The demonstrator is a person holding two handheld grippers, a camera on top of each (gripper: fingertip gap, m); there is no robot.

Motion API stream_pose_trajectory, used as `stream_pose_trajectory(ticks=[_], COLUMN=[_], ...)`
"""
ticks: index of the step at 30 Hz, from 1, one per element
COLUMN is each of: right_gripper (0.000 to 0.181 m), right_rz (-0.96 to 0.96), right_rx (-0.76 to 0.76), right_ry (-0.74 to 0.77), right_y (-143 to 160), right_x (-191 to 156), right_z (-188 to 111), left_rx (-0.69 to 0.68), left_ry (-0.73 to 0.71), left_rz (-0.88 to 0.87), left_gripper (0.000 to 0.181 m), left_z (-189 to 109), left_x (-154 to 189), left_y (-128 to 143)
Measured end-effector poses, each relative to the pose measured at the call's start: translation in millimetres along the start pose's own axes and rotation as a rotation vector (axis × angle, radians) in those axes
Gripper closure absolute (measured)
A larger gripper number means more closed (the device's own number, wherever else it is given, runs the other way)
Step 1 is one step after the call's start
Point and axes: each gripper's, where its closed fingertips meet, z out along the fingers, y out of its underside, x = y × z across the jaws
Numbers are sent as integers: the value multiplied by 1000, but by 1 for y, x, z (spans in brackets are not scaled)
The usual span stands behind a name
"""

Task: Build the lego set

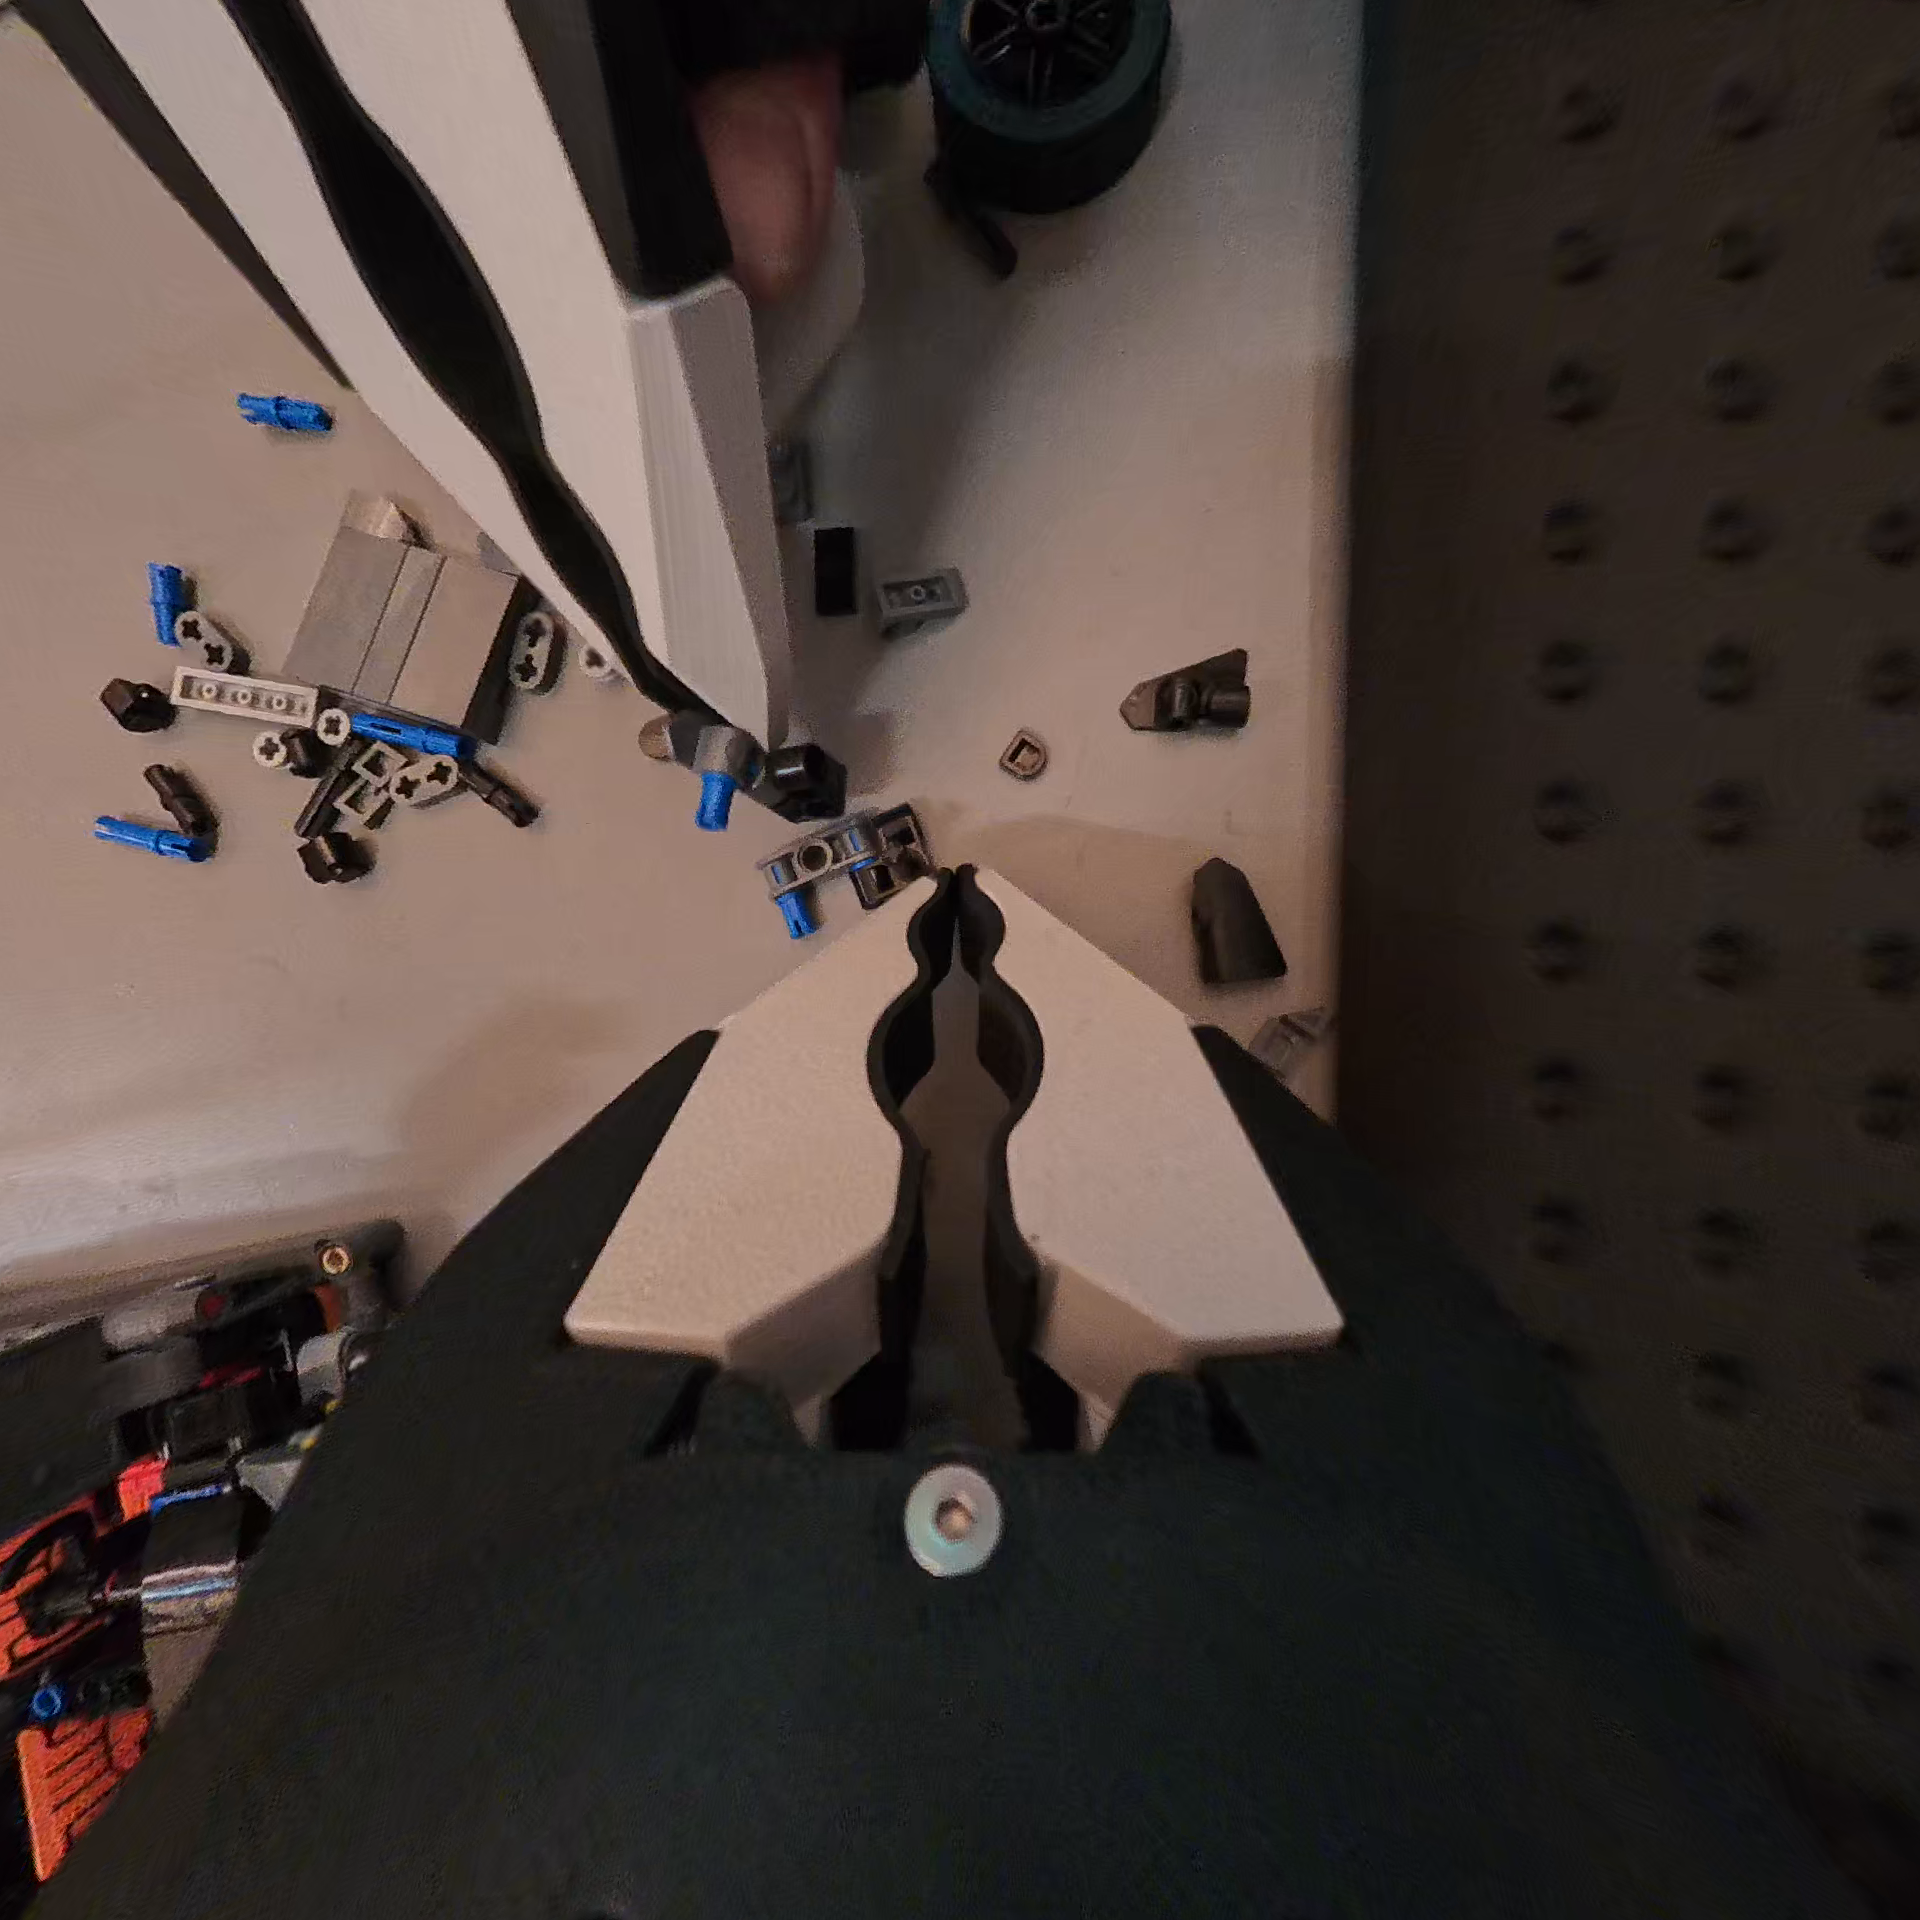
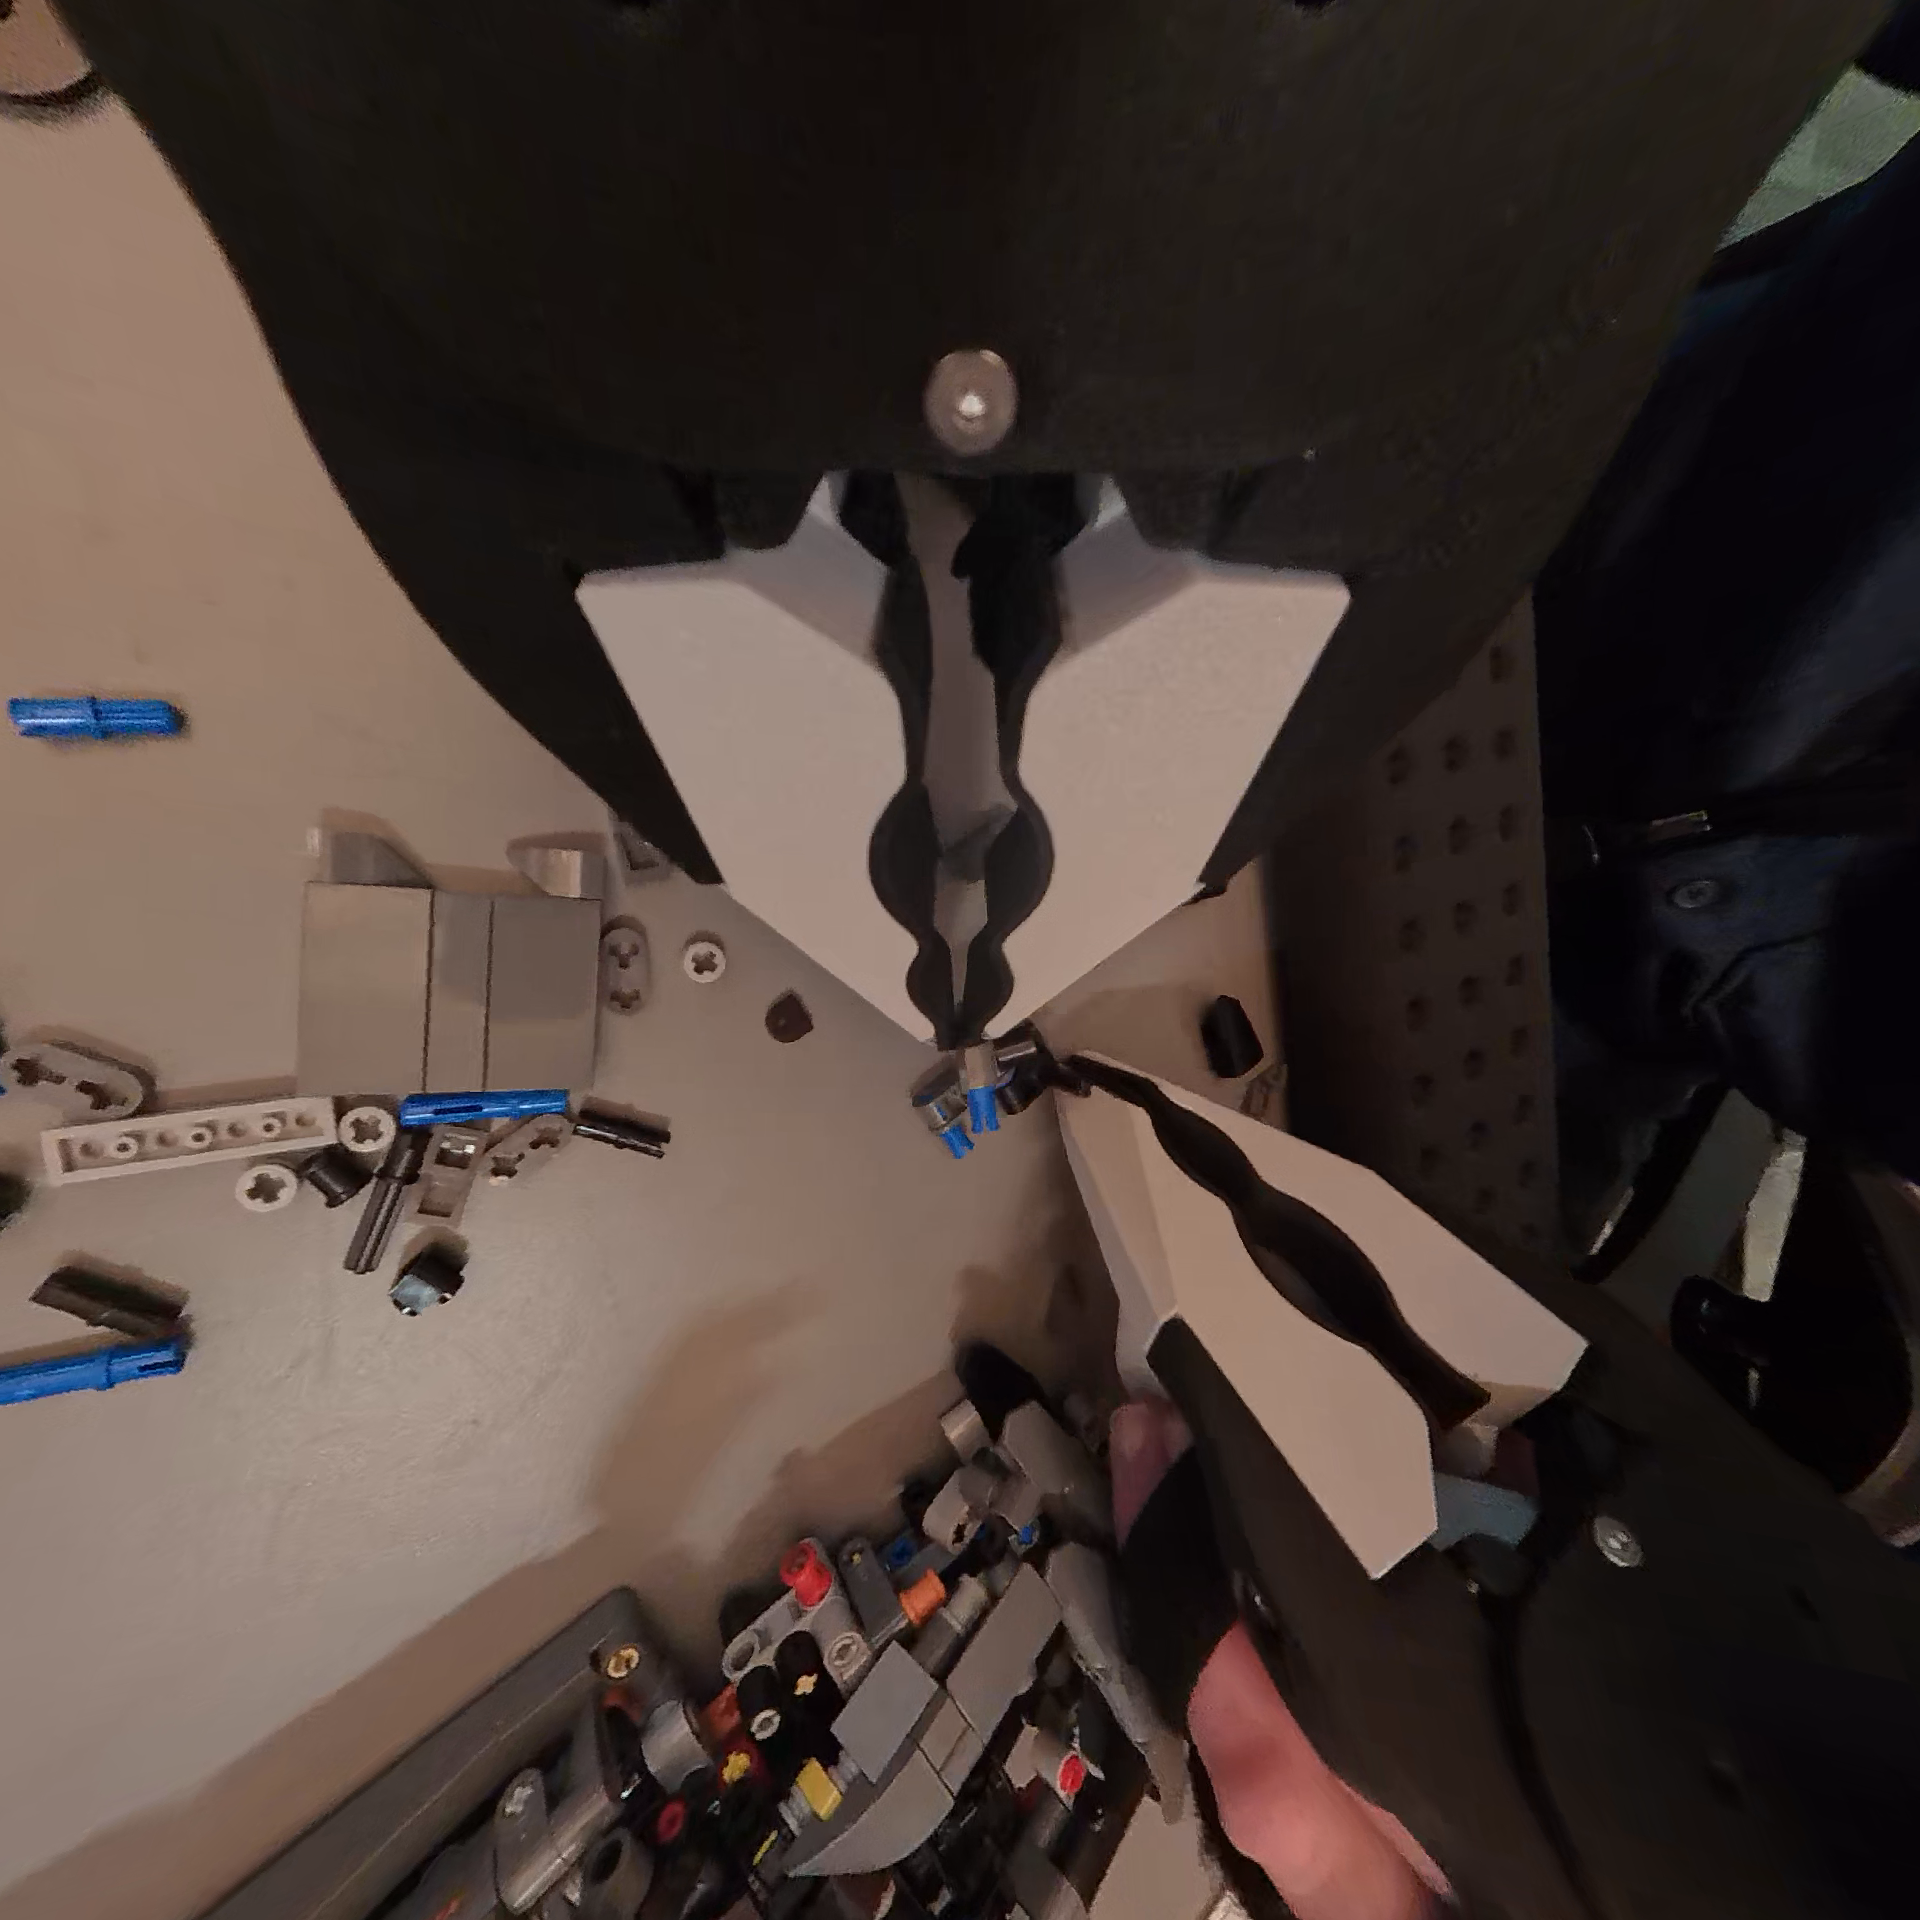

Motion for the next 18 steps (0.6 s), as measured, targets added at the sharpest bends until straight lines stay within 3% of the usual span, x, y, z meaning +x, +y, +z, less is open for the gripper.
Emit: stream_pose_trajectory(ticks=[11, 18], right_gripper=[181, 181], right_rz=[-39, -69], right_rx=[-4, 79], right_ry=[25, 59], right_y=[-6, -18], right_x=[0, 3], right_z=[13, -5], left_rx=[27, 119], left_ry=[10, -43], left_rz=[3, -13], left_gripper=[181, 181], left_z=[5, -24], left_x=[2, -14], left_y=[-6, -13])
